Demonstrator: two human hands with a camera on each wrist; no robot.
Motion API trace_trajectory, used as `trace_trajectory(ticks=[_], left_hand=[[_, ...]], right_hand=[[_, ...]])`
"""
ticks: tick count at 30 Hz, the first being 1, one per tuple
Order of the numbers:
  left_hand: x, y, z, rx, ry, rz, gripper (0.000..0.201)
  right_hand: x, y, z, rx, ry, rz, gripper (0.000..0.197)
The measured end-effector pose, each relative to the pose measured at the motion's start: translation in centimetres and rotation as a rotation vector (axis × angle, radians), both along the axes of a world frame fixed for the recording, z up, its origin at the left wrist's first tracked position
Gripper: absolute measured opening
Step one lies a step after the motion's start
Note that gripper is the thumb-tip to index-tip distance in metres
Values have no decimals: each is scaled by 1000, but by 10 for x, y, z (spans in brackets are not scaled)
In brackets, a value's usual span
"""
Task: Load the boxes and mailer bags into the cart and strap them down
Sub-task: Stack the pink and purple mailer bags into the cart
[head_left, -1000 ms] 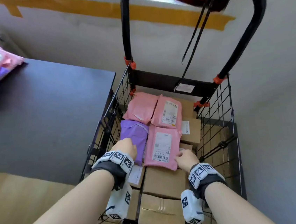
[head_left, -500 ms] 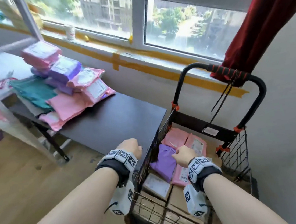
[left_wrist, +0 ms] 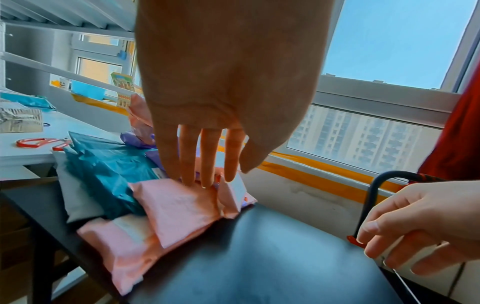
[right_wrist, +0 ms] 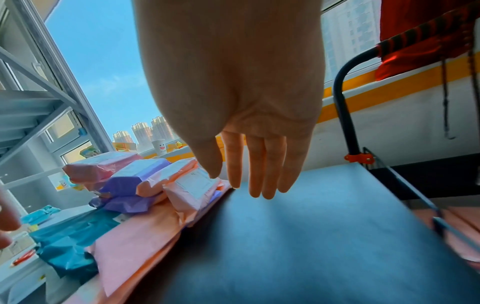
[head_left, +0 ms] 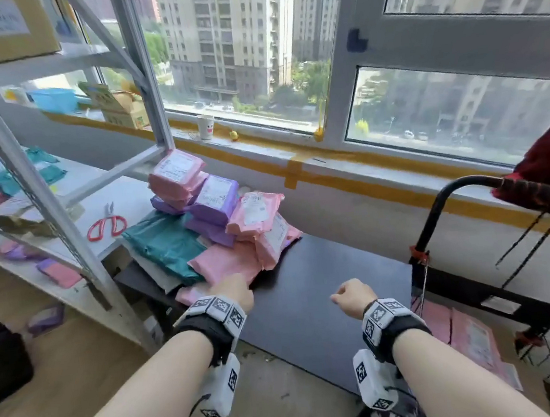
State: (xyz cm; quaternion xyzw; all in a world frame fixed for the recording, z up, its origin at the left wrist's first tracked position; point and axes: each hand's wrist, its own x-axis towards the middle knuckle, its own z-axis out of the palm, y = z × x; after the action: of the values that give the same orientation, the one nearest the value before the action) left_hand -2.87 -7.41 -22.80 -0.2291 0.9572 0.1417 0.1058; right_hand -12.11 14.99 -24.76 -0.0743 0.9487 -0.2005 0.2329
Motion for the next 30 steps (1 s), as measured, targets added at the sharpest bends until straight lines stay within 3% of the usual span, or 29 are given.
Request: trace_trajectory(ticks=[6,12,15,19,24,30], left_hand=[[-33,-85,15,49,97,1,30],[-85,-133,13,266,204,34,25],[-111,-145,9,351,224,73,25],[-153,-160,-7,398,149,130,27],[-185,-164,-33,472,51,198,33],[-197,-166,-59,730,110,385,39]], right_hand=[[-30,-92,13,-100,15,-44,27],[-93,-155,6,-364,6,-138,37],[-129,-174,-5,-507,-40,-219,54],[-170,-195,-15,-622,-124,-297,58],[-206,-216,-41,-679,-185,-408,58],[-218,-222,-51,-814,-217,-512,49]])
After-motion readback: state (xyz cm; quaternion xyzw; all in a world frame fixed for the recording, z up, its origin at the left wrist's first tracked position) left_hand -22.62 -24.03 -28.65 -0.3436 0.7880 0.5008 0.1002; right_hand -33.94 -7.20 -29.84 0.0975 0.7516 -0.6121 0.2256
